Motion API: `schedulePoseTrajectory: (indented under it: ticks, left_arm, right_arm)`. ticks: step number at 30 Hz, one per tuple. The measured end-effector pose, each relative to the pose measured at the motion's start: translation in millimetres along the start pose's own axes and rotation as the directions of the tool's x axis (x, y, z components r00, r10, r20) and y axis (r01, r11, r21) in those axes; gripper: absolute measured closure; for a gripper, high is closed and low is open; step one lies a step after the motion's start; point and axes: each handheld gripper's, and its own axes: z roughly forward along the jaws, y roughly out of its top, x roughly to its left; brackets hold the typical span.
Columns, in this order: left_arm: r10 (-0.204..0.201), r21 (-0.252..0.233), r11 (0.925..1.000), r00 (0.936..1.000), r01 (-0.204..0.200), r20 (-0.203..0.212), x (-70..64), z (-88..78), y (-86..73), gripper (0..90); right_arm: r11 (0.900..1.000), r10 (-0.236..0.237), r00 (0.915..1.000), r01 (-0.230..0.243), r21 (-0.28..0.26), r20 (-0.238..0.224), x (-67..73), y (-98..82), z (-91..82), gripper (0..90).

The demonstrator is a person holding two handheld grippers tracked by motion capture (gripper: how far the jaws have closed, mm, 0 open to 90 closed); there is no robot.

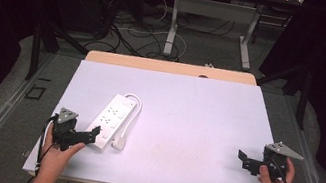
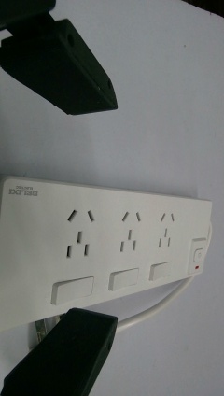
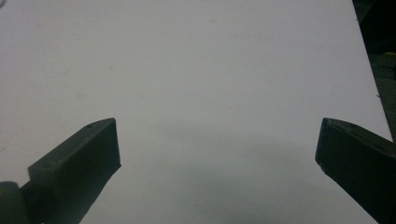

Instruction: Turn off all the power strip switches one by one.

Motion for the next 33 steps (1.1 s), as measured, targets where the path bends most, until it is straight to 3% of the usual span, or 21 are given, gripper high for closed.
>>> schedulePoseTrajectory:
  ticks: [4,12,16,23,33]
  left_arm:
    - [-0.006,0.0,1.0,1.0,0.006,0.002,1.1,0.0,-0.5,0.9]
    - [-0.017,-0.002,0.9998,0.9998,0.017,0.004,3.4,-3.2,-0.5,1.5]
    - [-0.013,-0.004,0.9999,0.9999,0.013,0.009,2.4,-4.9,-0.1,1.5]
    - [0.006,0.013,0.9999,1.0,-0.006,0.008,0.5,-6.3,1.5,1.6]
    - [0.027,0.019,0.9995,0.9996,-0.027,0.012,-5.6,-11.4,7.3,2.2]
  right_arm:
    - [1.0,-0.013,0.9996,0.013,0.018,-0.023,5.9,1.7,-0.4,0.0]
    - [0.997,-0.064,0.9977,0.065,0.037,-0.023,15.9,2.1,2.7,0.0]
    - [0.995,-0.081,0.9951,0.084,0.059,-0.057,19.8,2.4,3.6,0.0]
    - [0.987,-0.131,0.9875,0.138,0.085,-0.088,27.4,1.4,5.1,0.0]
    - [0.978,-0.156,0.9756,0.174,0.111,-0.154,40.1,2.9,5.9,0.0]
